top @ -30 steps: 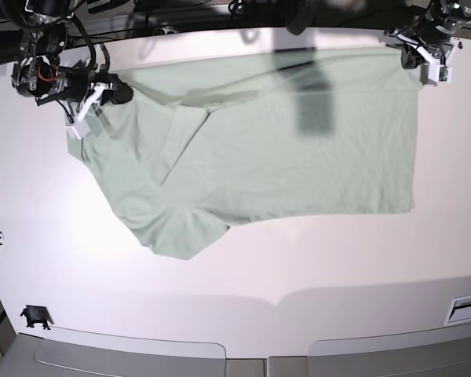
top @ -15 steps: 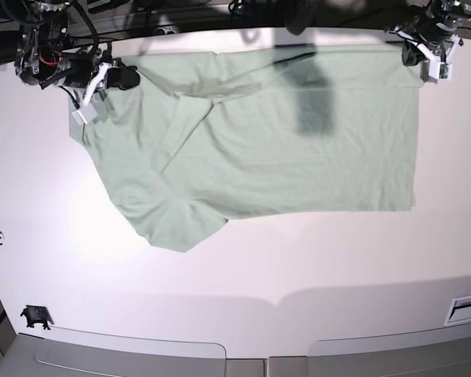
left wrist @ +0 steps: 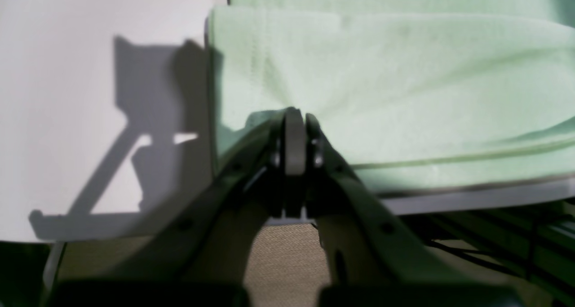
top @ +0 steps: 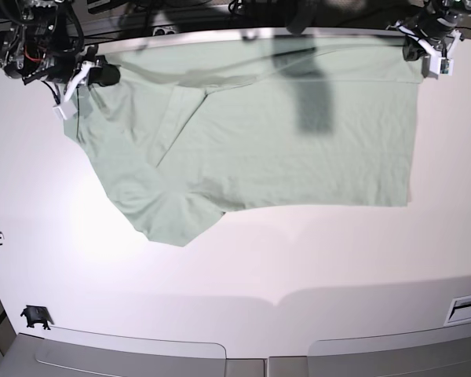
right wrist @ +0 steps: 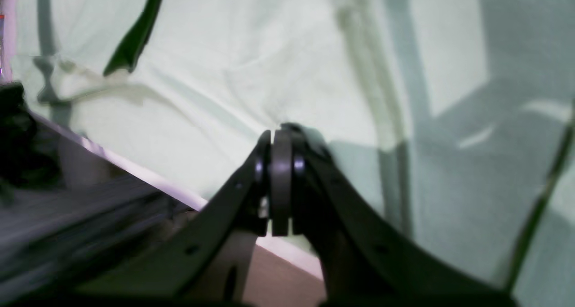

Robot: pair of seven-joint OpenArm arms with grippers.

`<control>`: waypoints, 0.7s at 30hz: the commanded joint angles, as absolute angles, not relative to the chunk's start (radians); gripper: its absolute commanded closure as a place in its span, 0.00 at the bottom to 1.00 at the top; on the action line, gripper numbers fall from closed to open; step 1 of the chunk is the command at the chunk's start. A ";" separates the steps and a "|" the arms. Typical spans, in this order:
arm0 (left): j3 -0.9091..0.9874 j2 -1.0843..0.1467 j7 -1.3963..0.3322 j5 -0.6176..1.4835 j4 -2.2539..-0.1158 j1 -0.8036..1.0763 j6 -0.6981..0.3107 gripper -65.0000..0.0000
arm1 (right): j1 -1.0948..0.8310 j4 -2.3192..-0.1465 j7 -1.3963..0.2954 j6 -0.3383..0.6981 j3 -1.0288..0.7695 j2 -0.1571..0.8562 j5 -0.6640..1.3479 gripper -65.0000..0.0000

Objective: Fold the T-shirt properly
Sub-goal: 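Grasp the shoulder edges with both grippers and drag the shirt back, then release and move the right gripper to the sleeve hem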

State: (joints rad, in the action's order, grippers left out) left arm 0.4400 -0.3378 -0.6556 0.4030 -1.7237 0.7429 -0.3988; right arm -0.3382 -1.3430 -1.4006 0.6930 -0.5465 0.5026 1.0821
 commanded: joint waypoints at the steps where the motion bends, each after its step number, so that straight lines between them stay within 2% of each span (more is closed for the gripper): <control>1: 0.433 -0.333 -0.820 0.296 -1.699 0.781 -0.340 1.00 | -0.335 -1.353 -1.396 0.698 -0.556 0.527 1.106 1.00; 5: 0.433 -0.333 -0.810 0.289 -1.724 0.781 -0.316 1.00 | -0.334 -1.353 -1.396 0.698 -0.556 0.527 1.166 1.00; 8: 0.433 -0.333 -0.809 0.289 -1.769 0.781 -0.317 0.88 | -0.329 -1.356 -1.396 0.698 -0.557 0.530 1.210 1.00; 10: 0.433 -0.333 -0.809 0.289 -1.810 0.781 -0.317 0.84 | -0.329 -1.370 -1.396 0.698 -0.558 0.535 1.216 1.00; 21: 0.433 -0.333 -0.698 0.289 -2.038 0.781 -0.317 0.84 | -0.327 -1.628 -1.394 0.698 -0.672 0.537 1.206 1.00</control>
State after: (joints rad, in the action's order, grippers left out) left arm 0.4267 -0.3241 -0.7055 0.2844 -2.0228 0.7712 -0.3172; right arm -0.3347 -1.6138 -1.4082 0.6926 -0.6643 0.5133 1.1790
